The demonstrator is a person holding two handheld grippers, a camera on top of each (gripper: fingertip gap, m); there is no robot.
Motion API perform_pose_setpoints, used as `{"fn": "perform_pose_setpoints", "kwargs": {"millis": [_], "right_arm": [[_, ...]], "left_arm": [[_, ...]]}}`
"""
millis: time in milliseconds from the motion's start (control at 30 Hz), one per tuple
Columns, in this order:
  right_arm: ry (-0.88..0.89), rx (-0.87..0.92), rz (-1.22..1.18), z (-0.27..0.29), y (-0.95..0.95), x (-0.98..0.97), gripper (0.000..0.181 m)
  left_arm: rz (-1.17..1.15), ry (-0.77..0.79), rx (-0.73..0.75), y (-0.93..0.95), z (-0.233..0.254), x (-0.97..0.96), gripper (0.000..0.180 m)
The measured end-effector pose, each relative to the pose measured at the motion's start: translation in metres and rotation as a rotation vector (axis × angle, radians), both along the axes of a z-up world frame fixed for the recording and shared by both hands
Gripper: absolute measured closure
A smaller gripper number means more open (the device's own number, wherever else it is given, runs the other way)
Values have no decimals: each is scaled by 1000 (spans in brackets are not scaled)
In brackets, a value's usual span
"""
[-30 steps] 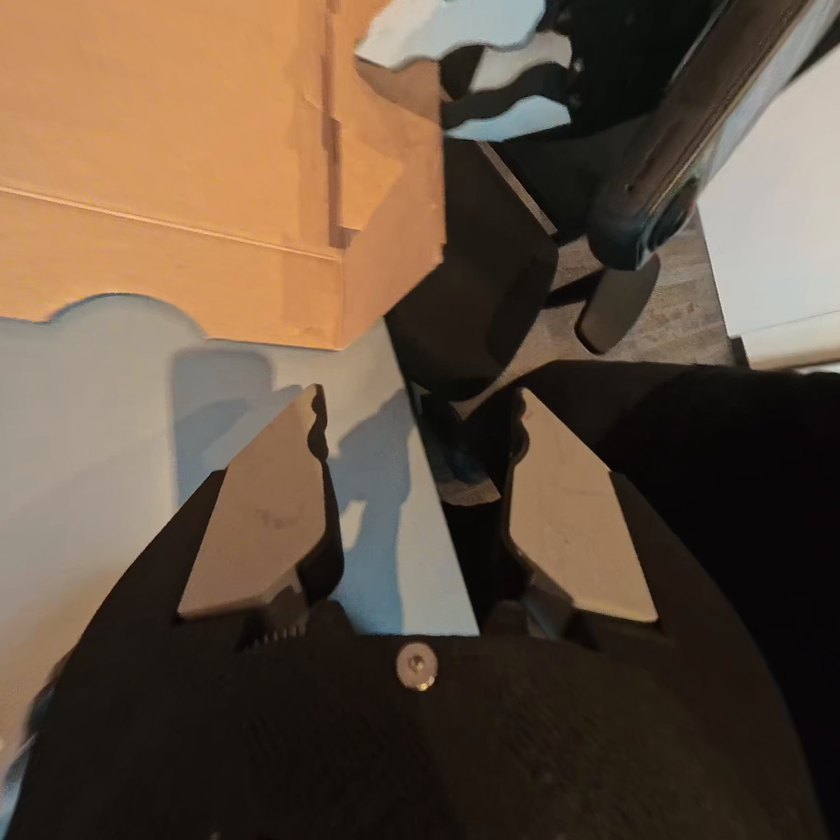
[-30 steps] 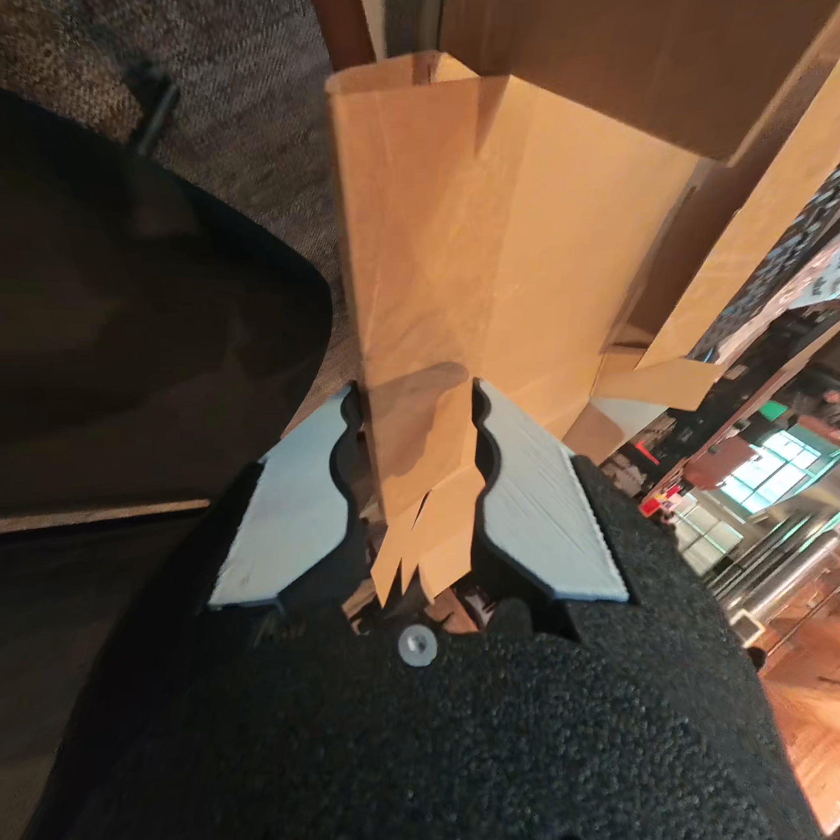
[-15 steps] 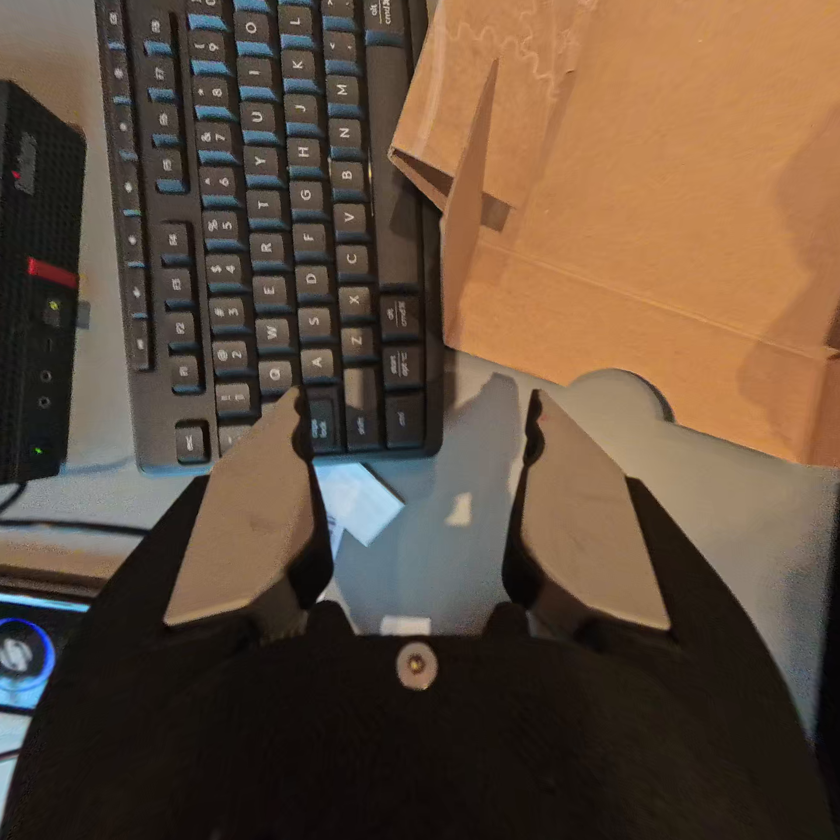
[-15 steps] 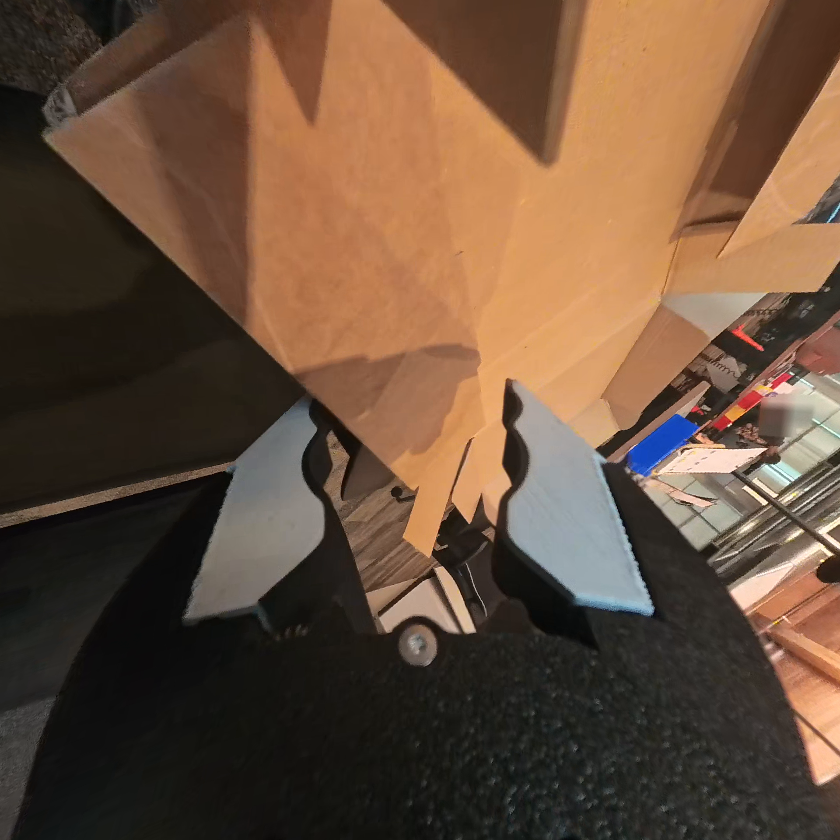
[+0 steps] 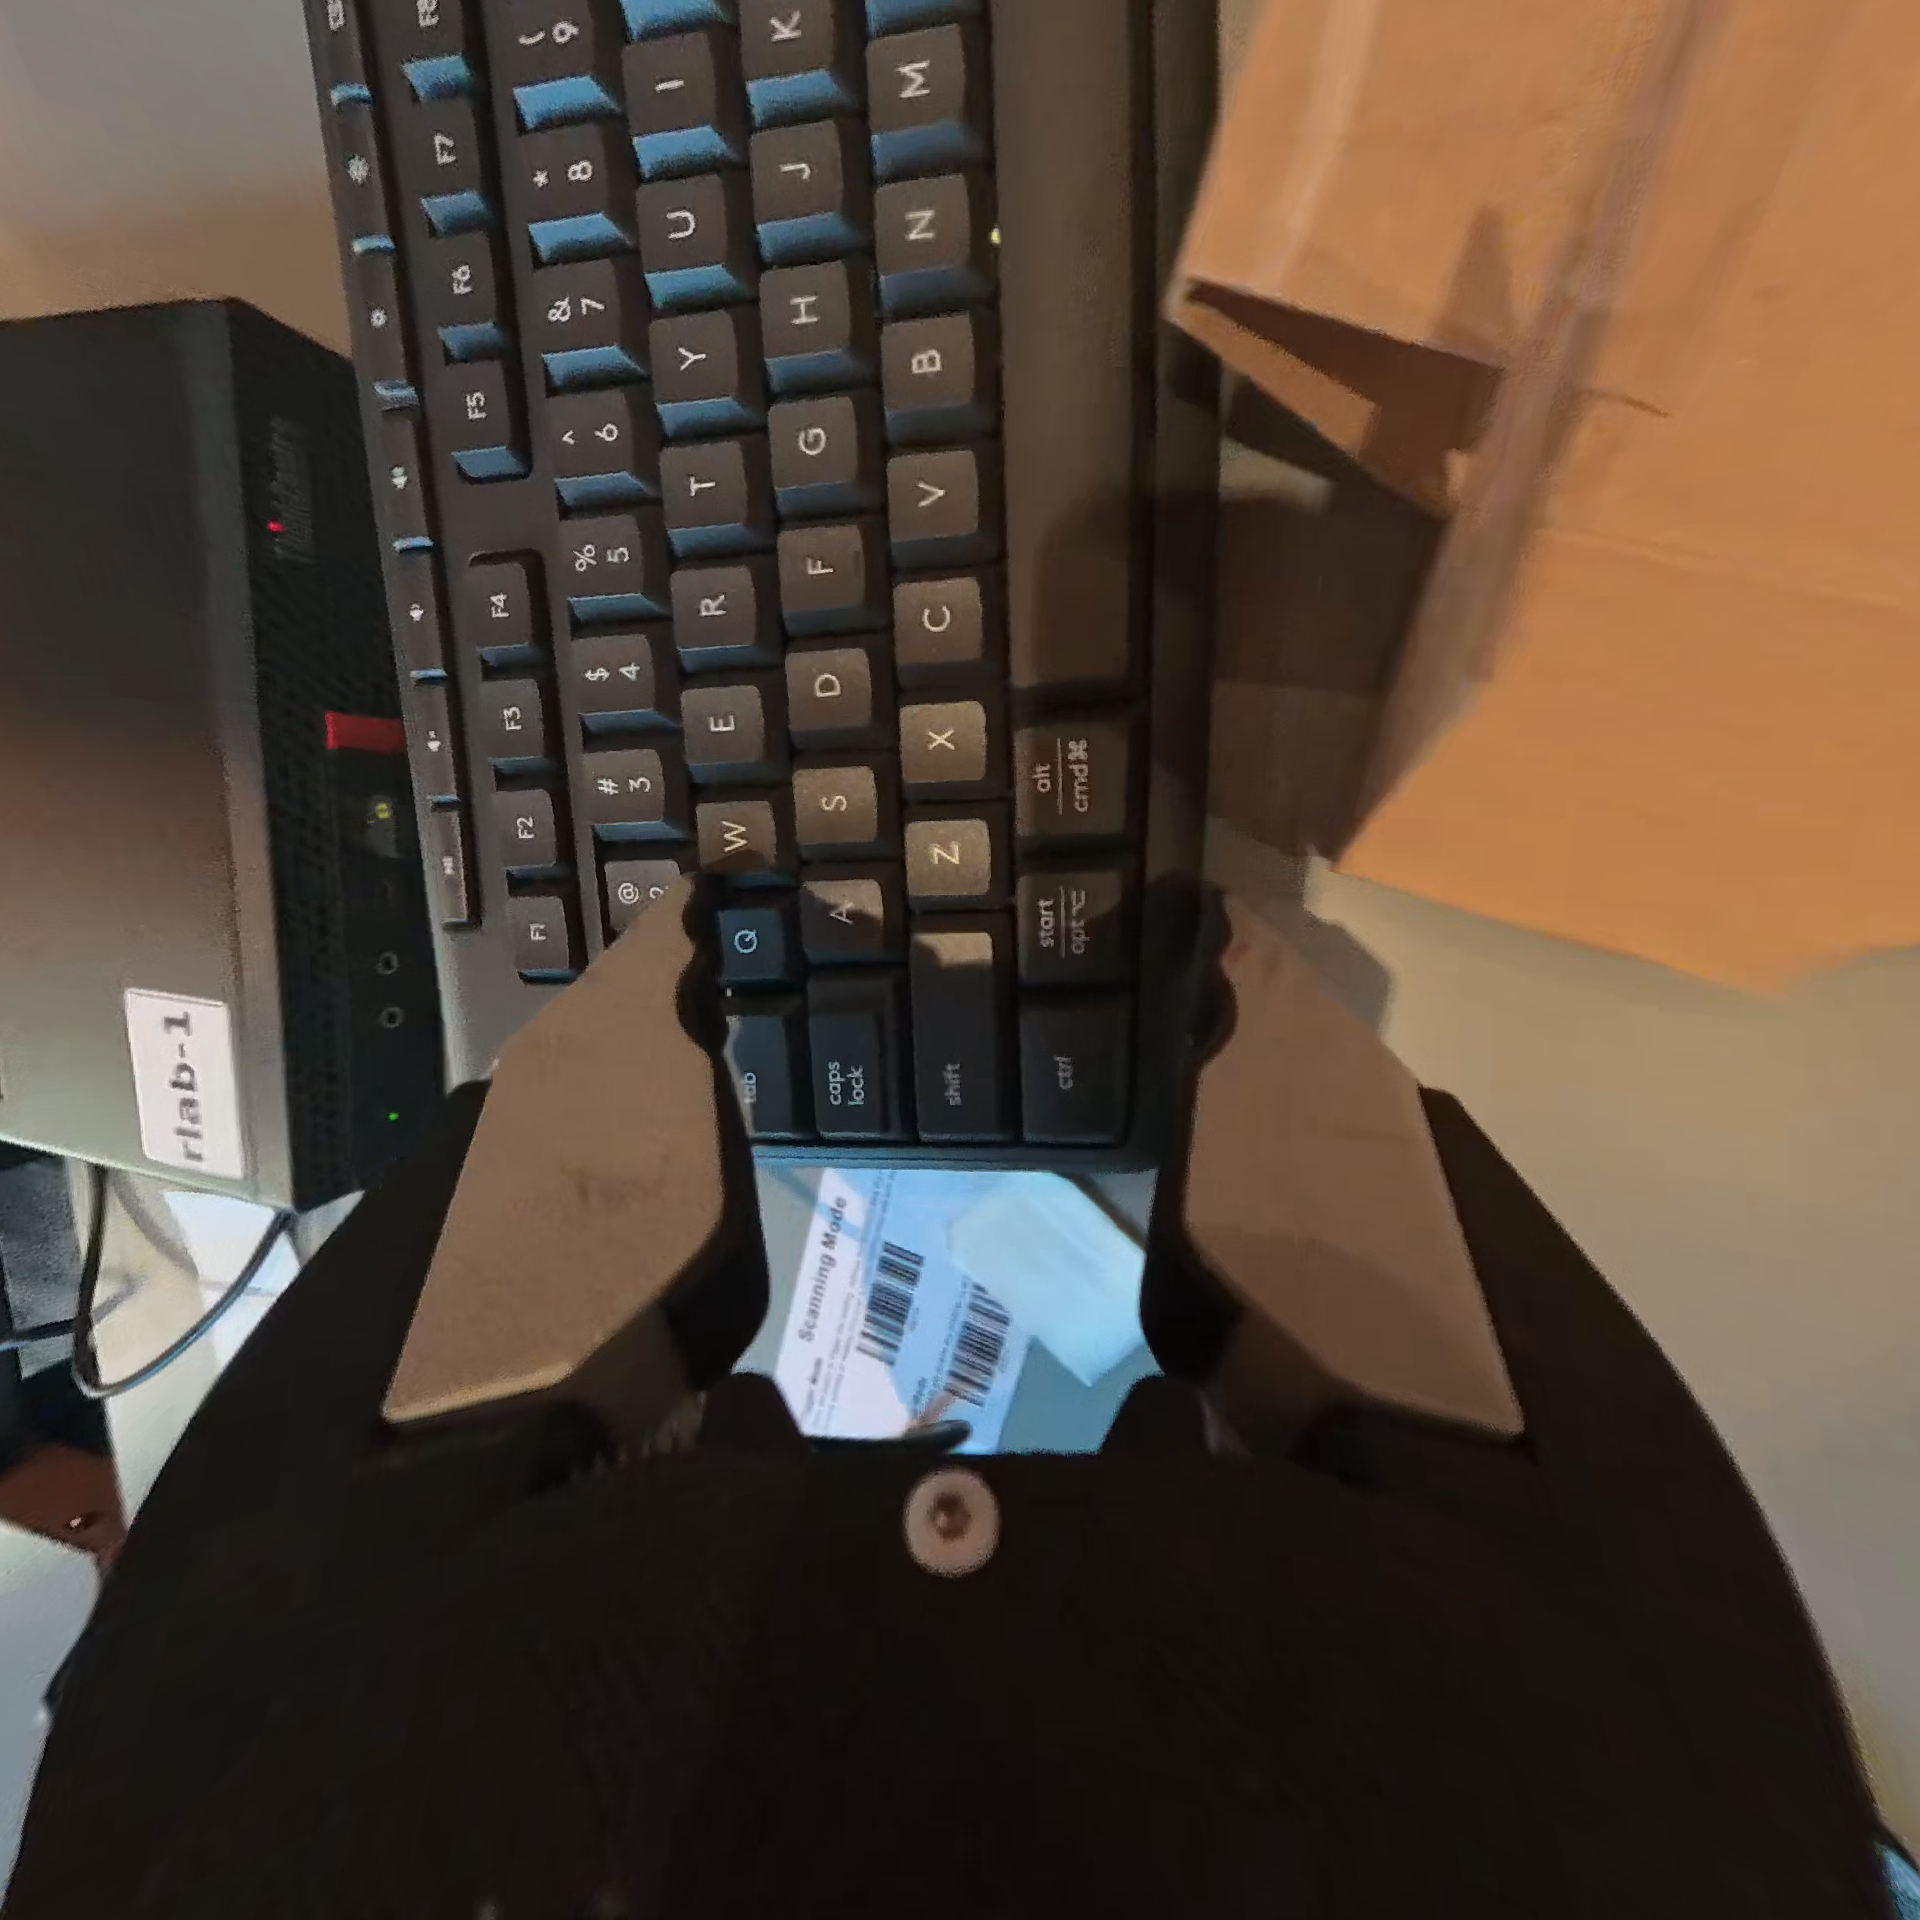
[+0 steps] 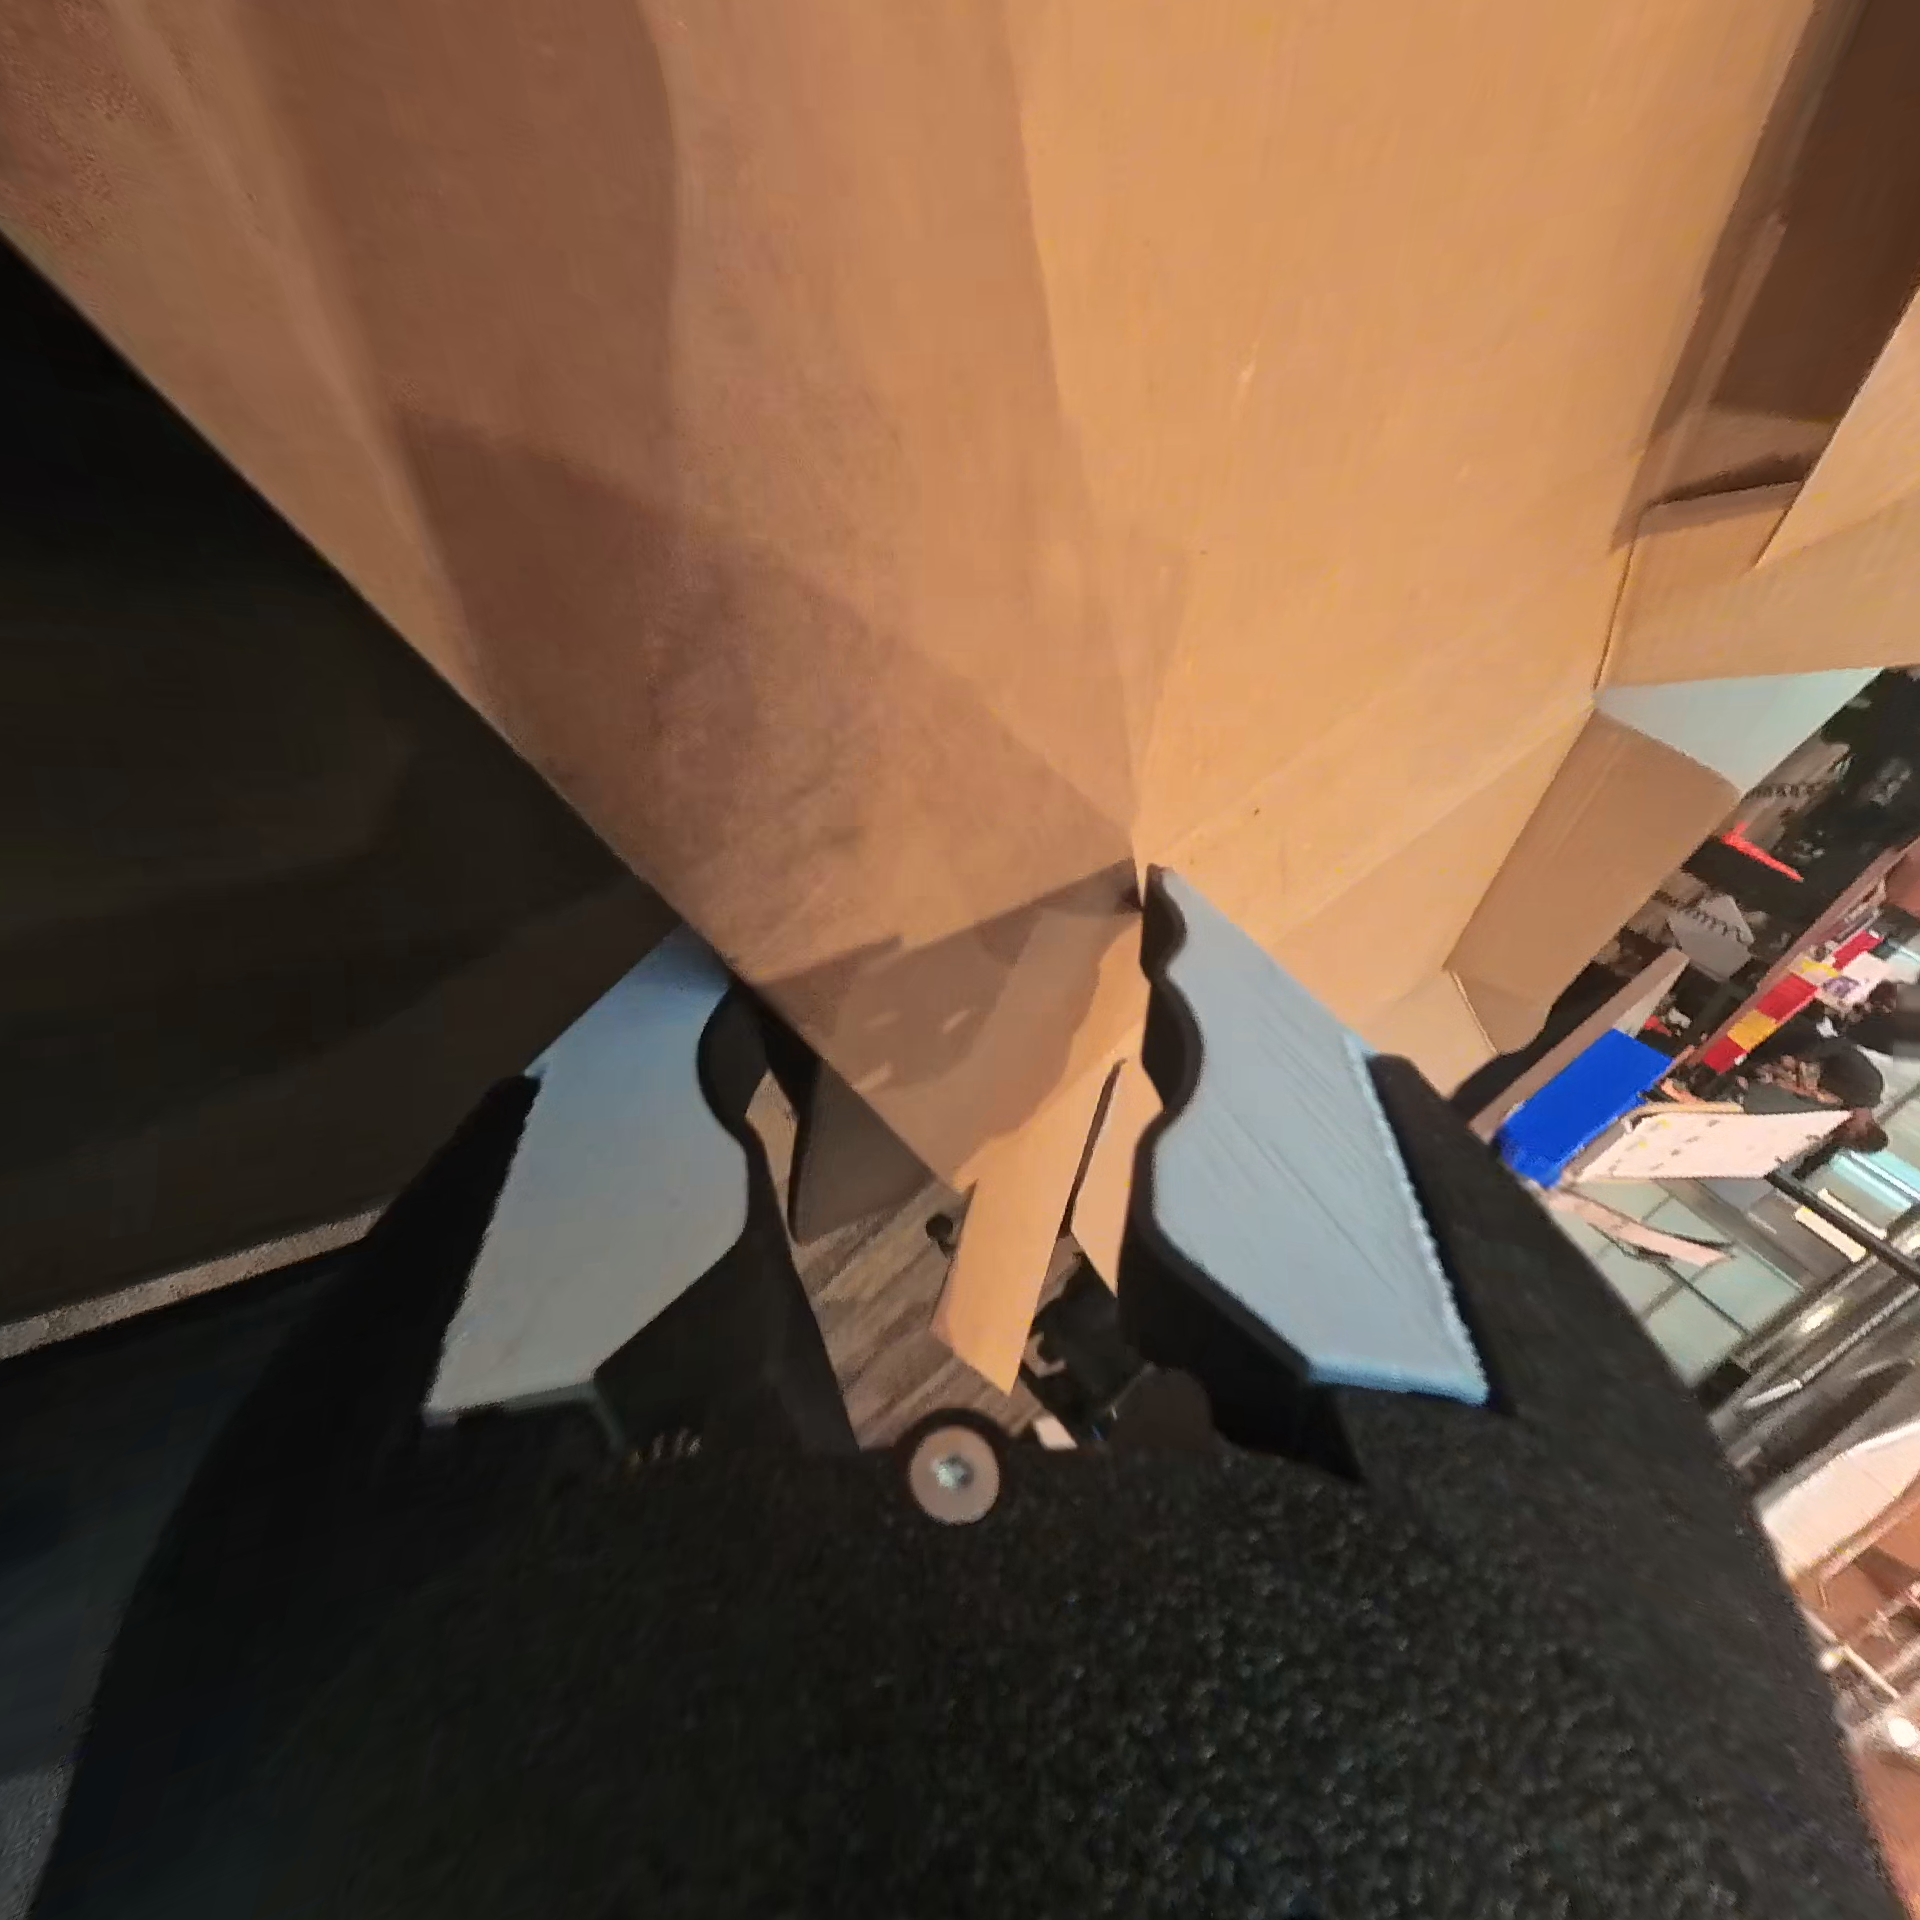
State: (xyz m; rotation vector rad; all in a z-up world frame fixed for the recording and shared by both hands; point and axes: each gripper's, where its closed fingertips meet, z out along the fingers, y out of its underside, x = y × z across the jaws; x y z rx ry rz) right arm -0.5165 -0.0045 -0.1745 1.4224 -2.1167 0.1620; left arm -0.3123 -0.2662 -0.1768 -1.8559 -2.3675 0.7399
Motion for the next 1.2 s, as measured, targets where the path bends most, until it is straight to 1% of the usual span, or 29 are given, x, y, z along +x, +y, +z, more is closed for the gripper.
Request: {"fn": "perform_pose_setpoints", "kwargs": {"millis": [167,200,233,267,333,367,400,433,467,500,533,567,633,667,700,733,767,833,867,900,967,1033,1100,1200], "right_arm": [[-127,-26,81,-7,-6,4,109],[-151,-34,104,-7,-6,5,109],[-182,-37,126,-7,-6,6,109],[-218,-38,144,-6,-5,7,109],[-289,-70,182,0,-7,8,114],[-326,-79,198,4,-6,8,117],[-362,-82,205,6,-5,8,118],[-397,-77,206,8,-4,8,117],[-426,-70,205,10,-2,7,116],[-446,-73,199,13,-2,5,117],[-470,-74,189,17,-1,3,117],[-499,-74,168,20,0,1,117],[-557,-67,92,25,3,-2,117],[-582,-62,51,27,5,-3,116],[-607,-67,7,31,7,-4,116],[-644,-71,-42,33,10,-2,116],[-683,-71,-94,36,13,-1,116],[-742,-103,-212,40,19,0,116],[-764,-119,-274,41,22,1,116],[-781,-136,-342,41,26,1,116],[-819,-173,-452,42,33,5,109],[-808,-209,-511,41,39,7,108],[-773,-227,-517,43,47,10,107],[-673,-219,-431,46,55,14,107]], "left_arm": [[107,-96,-2,-17,1,1,90],[122,-123,-24,-15,5,2,95],[124,-138,-33,-6,10,3,104],[111,-126,-25,7,16,2,107],[80,-81,-34,39,34,2,116],[73,-62,-35,56,43,5,113],[66,-32,5,79,50,6,107],[43,13,92,111,54,2,103],[-8,65,201,147,58,-4,102],[-66,102,303,183,60,-10,106],[-95,120,359,209,61,-15,107],[-117,131,377,227,59,-20,102],[-145,107,337,245,47,-30,106],[-155,85,326,251,39,-35,104],[-166,75,337,256,31,-41,106],[-175,69,355,262,23,-46,118],[-179,62,376,268,17,-51,138],[-154,62,377,272,7,-56,157],[-131,79,360,272,7,-59,179],[-108,106,390,275,9,-62,179],[-32,171,453,282,12,-65,180],[19,226,500,288,14,-65,179],[48,274,555,297,17,-60,180],[84,297,556,301,18,-39,179]]}}
